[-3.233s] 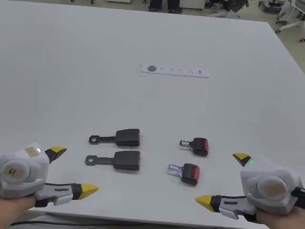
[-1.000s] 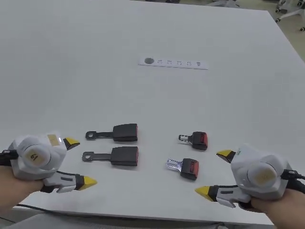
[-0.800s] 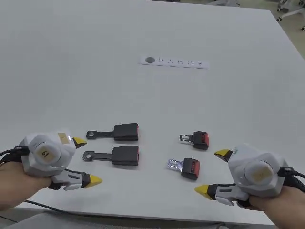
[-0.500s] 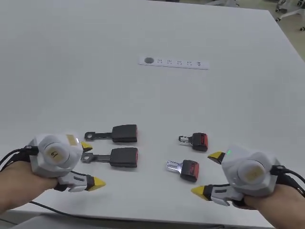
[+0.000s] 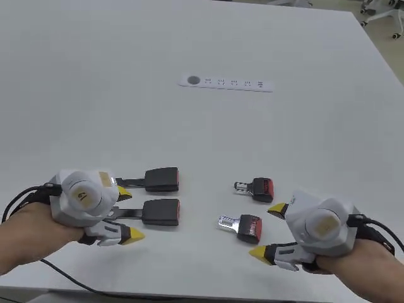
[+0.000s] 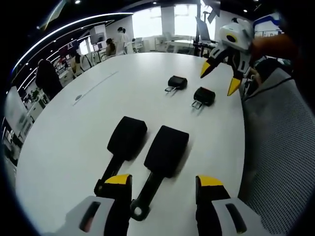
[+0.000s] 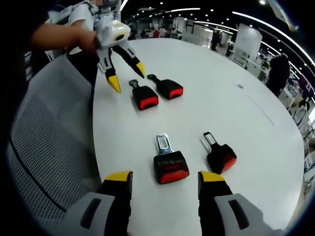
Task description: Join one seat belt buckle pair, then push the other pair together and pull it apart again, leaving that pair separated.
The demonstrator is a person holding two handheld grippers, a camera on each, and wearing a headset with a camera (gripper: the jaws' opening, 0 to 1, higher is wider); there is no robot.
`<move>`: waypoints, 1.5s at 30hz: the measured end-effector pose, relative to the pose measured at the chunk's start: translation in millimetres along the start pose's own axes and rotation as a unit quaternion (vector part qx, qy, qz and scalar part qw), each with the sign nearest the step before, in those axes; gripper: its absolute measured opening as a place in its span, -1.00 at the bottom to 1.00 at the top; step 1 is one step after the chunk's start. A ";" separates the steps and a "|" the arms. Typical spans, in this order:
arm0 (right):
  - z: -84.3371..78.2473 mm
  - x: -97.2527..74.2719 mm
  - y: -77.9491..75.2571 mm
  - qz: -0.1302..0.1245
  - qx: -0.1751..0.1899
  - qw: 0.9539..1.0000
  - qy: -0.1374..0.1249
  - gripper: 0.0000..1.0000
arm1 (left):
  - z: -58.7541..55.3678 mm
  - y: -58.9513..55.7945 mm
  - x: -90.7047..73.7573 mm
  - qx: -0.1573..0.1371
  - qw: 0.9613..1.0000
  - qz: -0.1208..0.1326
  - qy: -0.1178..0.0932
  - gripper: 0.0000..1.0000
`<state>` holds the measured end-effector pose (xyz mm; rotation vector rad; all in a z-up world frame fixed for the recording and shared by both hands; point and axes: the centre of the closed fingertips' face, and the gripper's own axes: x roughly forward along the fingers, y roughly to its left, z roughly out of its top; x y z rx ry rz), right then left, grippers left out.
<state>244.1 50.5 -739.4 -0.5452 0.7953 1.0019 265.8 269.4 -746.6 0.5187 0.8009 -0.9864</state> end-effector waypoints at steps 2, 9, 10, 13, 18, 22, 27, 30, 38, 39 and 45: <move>-0.3 3.0 -0.4 0.003 -0.003 1.000 0.004 0.05 | 2.1 0.2 1.9 0.006 1.000 -0.003 0.002 0.05; -0.4 11.7 -4.8 0.008 -0.024 0.999 0.019 0.02 | 3.3 -1.5 11.8 0.023 0.999 -0.023 0.009 -0.03; -0.8 12.8 -5.0 0.010 -0.026 0.999 0.021 0.01 | 4.2 -2.7 13.1 0.026 0.999 -0.027 0.010 -0.03; -4.0 19.0 -5.0 0.016 -0.035 0.999 0.029 -0.01 | 7.5 -3.4 16.2 0.026 0.999 -0.035 0.009 -0.03; -5.4 20.8 -2.3 0.023 -0.042 0.998 0.036 -0.03 | 14.1 -1.1 22.0 0.034 0.999 -0.041 0.005 -0.10; -8.0 24.2 -5.4 0.025 -0.042 0.998 0.040 -0.04 | 10.2 -0.8 28.5 0.045 0.998 -0.049 0.016 -0.12; -8.8 26.6 -8.8 0.028 -0.041 0.998 0.043 -0.06 | 7.5 -4.6 31.6 0.068 0.995 -0.058 0.033 -0.16; -9.5 28.8 -10.5 0.032 -0.043 0.997 0.047 -0.09 | 7.5 -4.3 32.9 0.074 0.995 -0.062 0.034 -0.19; -8.7 32.7 -7.0 0.048 -0.046 0.996 0.053 -0.14 | 8.7 -2.9 35.6 0.088 0.993 -0.071 0.040 -0.26; -8.9 33.6 -6.7 0.051 -0.047 0.996 0.054 -0.15 | 8.4 -2.6 35.7 0.092 0.992 -0.072 0.042 -0.27; -11.0 35.6 -7.7 0.059 -0.055 0.995 0.061 -0.22 | 3.1 -0.5 39.8 0.116 0.989 -0.076 0.055 -0.31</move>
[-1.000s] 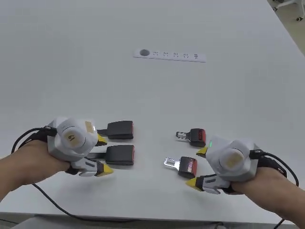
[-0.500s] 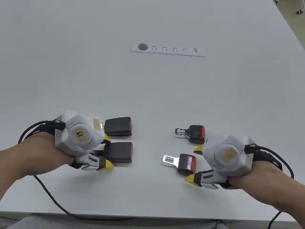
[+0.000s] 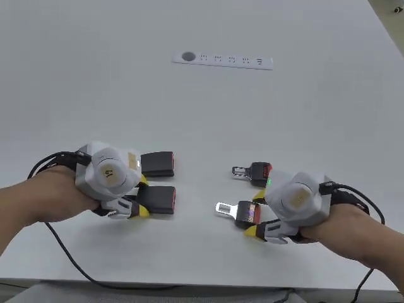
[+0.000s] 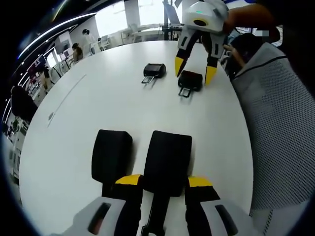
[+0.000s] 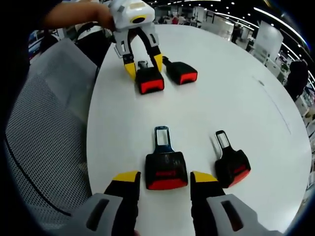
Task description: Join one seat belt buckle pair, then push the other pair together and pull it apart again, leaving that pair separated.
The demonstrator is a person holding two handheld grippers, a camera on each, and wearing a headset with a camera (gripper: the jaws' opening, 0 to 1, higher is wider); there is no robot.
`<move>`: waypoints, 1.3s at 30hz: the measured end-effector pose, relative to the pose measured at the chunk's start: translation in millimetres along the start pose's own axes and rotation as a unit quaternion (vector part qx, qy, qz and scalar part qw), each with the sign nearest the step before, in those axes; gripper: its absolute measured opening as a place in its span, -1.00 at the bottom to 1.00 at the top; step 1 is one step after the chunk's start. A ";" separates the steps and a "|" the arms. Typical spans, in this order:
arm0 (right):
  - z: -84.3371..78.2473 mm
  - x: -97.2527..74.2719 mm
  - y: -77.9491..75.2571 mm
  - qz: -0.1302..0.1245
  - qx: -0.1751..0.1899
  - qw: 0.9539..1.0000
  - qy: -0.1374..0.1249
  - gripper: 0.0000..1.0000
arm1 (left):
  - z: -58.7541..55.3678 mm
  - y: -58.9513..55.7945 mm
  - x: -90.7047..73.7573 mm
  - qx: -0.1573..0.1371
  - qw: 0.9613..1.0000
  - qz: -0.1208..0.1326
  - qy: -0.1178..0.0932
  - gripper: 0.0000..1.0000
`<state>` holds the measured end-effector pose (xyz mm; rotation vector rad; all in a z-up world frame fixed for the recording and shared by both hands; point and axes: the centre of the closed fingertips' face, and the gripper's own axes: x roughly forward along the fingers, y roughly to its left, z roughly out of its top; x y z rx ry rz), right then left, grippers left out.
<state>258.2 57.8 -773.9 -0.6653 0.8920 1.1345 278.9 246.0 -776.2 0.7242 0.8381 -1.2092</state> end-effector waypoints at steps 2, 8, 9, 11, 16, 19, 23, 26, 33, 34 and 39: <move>-1.5 0.7 -1.3 0.002 -0.004 1.000 0.003 -0.25 | -0.5 0.6 0.4 0.002 1.000 -0.002 0.000 -0.31; -5.0 2.8 3.9 0.013 -0.033 0.999 0.014 -0.34 | -1.0 1.0 1.0 0.018 1.000 -0.009 0.002 -0.32; -7.0 3.4 5.2 0.014 -0.034 0.999 0.019 -0.34 | -1.4 1.2 1.3 0.020 1.000 -0.010 0.003 -0.32; -5.6 6.3 4.5 0.015 -0.026 0.999 0.013 -0.34 | -1.5 1.3 1.4 0.022 1.000 -0.011 0.003 -0.32; -4.5 6.6 5.0 0.020 -0.036 0.999 0.017 -0.34 | 0.0 -0.1 0.5 0.025 1.000 -0.010 0.005 -0.32; -1.6 7.8 5.7 0.023 -0.037 0.999 0.020 -0.33 | 0.6 -0.8 0.2 0.025 1.000 -0.011 0.006 -0.32; -1.4 11.4 4.7 0.026 -0.048 0.998 0.028 -0.33 | 0.7 -1.3 -0.1 0.027 1.000 -0.012 0.008 -0.33; 0.7 9.9 3.3 0.029 -0.049 0.998 0.026 -0.33 | 0.3 -1.4 -0.3 0.026 1.000 -0.011 0.007 -0.33; 1.4 9.3 3.8 0.036 -0.062 0.997 0.024 -0.33 | -0.5 -0.7 -0.3 0.028 1.000 -0.011 0.005 -0.34; 1.6 9.3 3.8 0.038 -0.065 0.997 0.024 -0.33 | -0.5 -0.7 -0.3 0.029 1.000 -0.011 0.006 -0.34; 2.7 10.2 4.2 0.046 -0.085 0.995 0.028 -0.34 | -0.4 -1.5 0.0 0.037 0.999 -0.015 0.010 -0.34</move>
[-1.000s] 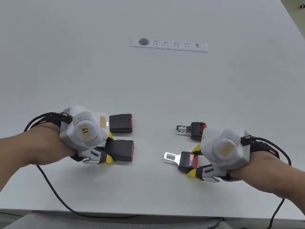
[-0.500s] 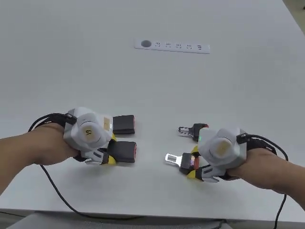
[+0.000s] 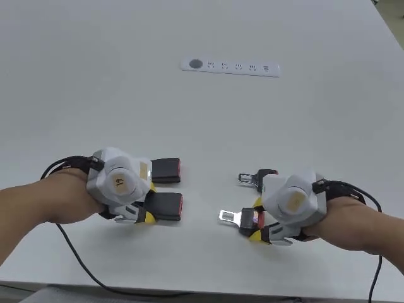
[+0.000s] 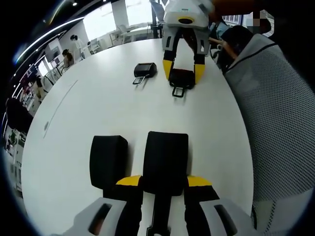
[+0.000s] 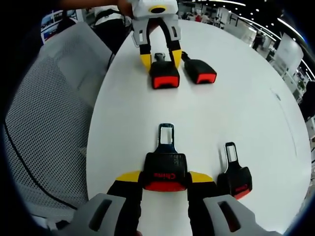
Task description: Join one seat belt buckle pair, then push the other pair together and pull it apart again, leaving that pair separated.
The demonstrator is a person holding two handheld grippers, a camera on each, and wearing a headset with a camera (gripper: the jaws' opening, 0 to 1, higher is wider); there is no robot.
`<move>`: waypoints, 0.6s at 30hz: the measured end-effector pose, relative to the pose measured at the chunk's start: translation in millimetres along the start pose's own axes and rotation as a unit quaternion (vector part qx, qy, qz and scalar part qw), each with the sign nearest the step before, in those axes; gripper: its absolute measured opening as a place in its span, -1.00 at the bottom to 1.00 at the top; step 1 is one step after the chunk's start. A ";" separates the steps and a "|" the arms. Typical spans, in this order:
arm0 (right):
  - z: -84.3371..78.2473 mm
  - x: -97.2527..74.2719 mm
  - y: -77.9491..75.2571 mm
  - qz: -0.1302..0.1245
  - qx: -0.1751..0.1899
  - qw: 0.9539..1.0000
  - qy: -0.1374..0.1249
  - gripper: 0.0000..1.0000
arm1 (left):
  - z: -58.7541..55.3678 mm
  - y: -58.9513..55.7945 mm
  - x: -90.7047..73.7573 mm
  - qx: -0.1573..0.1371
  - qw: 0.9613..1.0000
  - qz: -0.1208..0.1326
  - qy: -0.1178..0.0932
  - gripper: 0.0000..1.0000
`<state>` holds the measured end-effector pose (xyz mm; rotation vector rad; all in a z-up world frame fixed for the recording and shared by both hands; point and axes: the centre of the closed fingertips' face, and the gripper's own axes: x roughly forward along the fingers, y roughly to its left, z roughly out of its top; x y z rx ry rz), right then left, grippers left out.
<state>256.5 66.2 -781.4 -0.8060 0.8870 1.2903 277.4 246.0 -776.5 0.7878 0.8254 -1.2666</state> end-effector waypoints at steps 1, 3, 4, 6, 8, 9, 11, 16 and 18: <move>0.8 0.4 -0.3 0.000 -0.003 1.000 -0.001 -0.33 | 0.0 -0.1 0.1 0.001 1.000 0.000 0.001 -0.34; 2.1 1.0 -0.4 -0.002 -0.007 1.000 0.001 -0.33 | 0.1 0.0 0.3 0.002 1.000 0.000 0.002 -0.34; 2.3 1.1 -0.3 -0.002 -0.008 1.000 0.002 -0.33 | -0.1 0.3 0.3 0.004 1.000 0.000 0.003 -0.34; 2.0 1.0 -0.3 -0.001 -0.011 1.000 0.005 -0.33 | 0.3 0.0 0.3 0.004 1.000 -0.001 0.004 -0.34; 1.4 1.3 -1.3 0.003 -0.010 1.000 0.005 -0.33 | -0.3 -0.2 0.7 0.005 1.000 -0.001 0.006 -0.34; 1.5 1.4 -1.5 0.004 -0.009 1.000 0.006 -0.33 | -0.4 -0.1 0.8 0.004 1.000 -0.001 0.007 -0.34; 2.1 1.4 -0.8 0.006 -0.013 1.000 0.008 -0.33 | 0.3 -0.5 0.8 0.004 1.000 -0.002 0.009 -0.34; 5.9 3.3 -1.8 0.007 -0.017 1.000 0.007 -0.34 | -0.5 -1.5 0.5 0.004 1.000 -0.005 0.012 -0.35; 10.7 5.6 -3.7 0.005 -0.015 1.000 0.005 -0.34 | -0.2 -1.6 0.4 0.004 1.000 -0.005 0.012 -0.35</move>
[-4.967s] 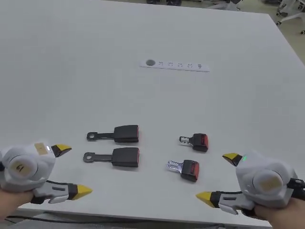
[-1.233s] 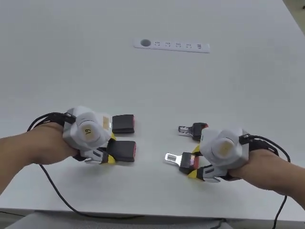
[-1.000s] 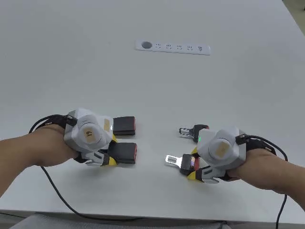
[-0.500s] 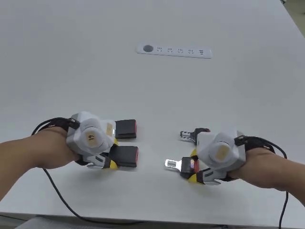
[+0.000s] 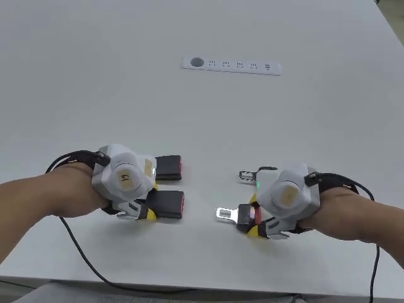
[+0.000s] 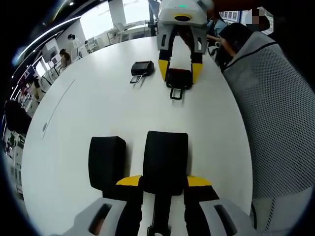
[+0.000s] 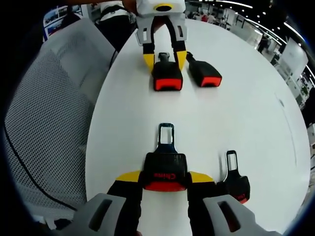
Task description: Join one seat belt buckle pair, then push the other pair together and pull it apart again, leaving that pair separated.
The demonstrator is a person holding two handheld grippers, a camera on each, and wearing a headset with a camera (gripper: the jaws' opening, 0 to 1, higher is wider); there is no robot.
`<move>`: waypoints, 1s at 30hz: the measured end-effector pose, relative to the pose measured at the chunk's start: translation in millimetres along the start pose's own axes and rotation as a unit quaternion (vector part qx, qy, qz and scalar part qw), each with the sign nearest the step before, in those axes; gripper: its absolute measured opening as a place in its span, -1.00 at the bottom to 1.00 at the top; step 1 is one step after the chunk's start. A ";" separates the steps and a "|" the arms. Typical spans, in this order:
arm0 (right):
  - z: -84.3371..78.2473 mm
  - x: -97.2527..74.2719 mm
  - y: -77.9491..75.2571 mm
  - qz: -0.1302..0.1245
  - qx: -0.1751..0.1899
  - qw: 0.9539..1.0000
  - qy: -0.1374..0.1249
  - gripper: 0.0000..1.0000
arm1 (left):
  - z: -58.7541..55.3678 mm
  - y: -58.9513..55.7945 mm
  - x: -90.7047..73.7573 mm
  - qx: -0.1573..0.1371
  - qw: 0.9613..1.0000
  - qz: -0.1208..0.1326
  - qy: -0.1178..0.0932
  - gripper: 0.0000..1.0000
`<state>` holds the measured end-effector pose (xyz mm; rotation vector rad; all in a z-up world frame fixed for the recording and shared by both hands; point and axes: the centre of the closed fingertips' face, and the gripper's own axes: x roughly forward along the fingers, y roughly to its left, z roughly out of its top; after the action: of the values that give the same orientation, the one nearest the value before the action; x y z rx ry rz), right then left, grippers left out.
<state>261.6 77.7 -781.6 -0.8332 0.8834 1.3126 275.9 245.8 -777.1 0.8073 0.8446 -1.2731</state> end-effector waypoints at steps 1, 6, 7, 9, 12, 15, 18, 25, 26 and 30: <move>2.2 0.9 -0.5 -0.001 -0.001 1.000 -0.002 -0.34 | -0.1 0.1 0.0 -0.001 1.000 0.000 0.000 -0.35; 13.0 6.0 -3.1 -0.003 -0.004 1.000 -0.007 -0.34 | 0.6 -0.3 -0.6 -0.002 1.000 0.001 0.003 -0.35; 15.1 6.7 -3.6 -0.003 -0.012 1.000 -0.008 -0.34 | 0.1 0.0 -0.5 -0.003 1.000 0.001 0.004 -0.35; 19.9 8.9 -4.2 -0.003 -0.020 1.000 -0.007 -0.34 | -0.4 0.4 -0.3 -0.004 1.000 0.001 0.004 -0.35; 27.5 12.7 -6.6 -0.003 -0.024 1.000 -0.007 -0.34 | -0.5 0.3 -0.3 -0.005 1.000 0.001 0.004 -0.35; 34.6 16.1 -7.5 -0.002 -0.025 1.000 -0.012 -0.34 | -0.2 0.0 -0.4 -0.004 1.000 0.002 0.007 -0.35; 42.0 19.2 -6.8 0.002 -0.038 0.999 -0.014 -0.35 | -0.2 -0.1 -0.2 -0.002 1.000 0.002 0.009 -0.35; 53.6 24.1 -5.5 0.004 -0.036 0.999 -0.020 -0.35 | -0.7 0.0 -0.1 -0.006 1.000 0.003 0.007 -0.35; 54.8 24.7 -5.2 0.005 -0.037 0.999 -0.020 -0.35 | -0.4 -0.3 -0.4 -0.006 1.000 0.004 0.007 -0.35; 61.0 28.1 -3.8 0.007 -0.031 0.999 -0.021 -0.35 | -0.7 0.6 0.6 -0.007 1.000 0.004 0.006 -0.35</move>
<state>270.8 144.3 -780.0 -0.8452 0.8195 1.3708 276.5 246.2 -777.9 0.8070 0.8585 -1.2554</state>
